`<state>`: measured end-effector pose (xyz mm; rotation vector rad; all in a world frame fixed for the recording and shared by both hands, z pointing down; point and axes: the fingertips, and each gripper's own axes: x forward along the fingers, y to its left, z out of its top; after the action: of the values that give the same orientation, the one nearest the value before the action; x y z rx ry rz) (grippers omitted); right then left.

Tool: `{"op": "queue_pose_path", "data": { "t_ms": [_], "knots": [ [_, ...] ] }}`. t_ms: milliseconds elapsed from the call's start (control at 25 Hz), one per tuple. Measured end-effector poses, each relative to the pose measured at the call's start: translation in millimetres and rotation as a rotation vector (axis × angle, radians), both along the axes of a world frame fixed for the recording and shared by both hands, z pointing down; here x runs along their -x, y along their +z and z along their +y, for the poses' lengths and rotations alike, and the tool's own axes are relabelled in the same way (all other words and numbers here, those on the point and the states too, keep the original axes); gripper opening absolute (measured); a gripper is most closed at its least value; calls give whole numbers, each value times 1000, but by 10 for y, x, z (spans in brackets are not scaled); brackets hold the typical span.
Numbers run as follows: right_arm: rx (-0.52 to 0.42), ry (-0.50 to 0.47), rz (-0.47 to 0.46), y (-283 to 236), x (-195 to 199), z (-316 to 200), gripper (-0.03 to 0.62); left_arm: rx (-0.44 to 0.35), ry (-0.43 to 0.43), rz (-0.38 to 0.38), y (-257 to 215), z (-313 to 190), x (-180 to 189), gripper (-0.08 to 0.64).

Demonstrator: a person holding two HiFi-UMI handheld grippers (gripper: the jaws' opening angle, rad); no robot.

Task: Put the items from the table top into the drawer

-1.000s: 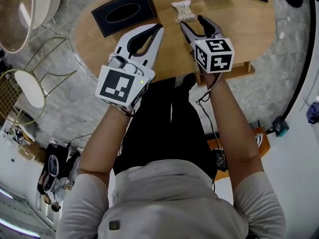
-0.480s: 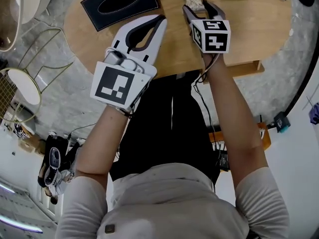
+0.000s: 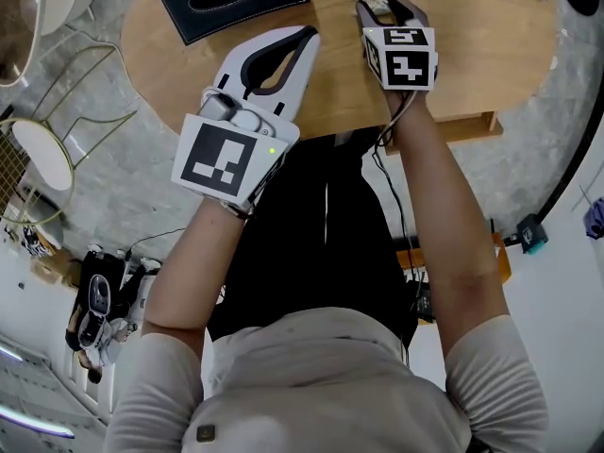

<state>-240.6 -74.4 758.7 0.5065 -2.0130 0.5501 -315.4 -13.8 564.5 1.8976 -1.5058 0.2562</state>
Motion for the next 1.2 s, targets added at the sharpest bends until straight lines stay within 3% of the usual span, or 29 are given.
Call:
{"op": "queue_pose_path", "data": {
  "t_ms": [320,520,840,1200],
  "knots": [
    [-31,17,-36,-333,-149,111,193,-34,20,-20,-221,79,-157,9],
    [-58,58,-68,-606,-443,164,192,-61,57,-32,-411,129,-520,9],
    [-96,141,-98,-1023,-1228,284,192,-101,123,-19,-636,220,-1308,9],
    [-94,310,-79,-1157,-2432,371,192,-129,292,-42,-759,1,-2175,9]
  ]
}}
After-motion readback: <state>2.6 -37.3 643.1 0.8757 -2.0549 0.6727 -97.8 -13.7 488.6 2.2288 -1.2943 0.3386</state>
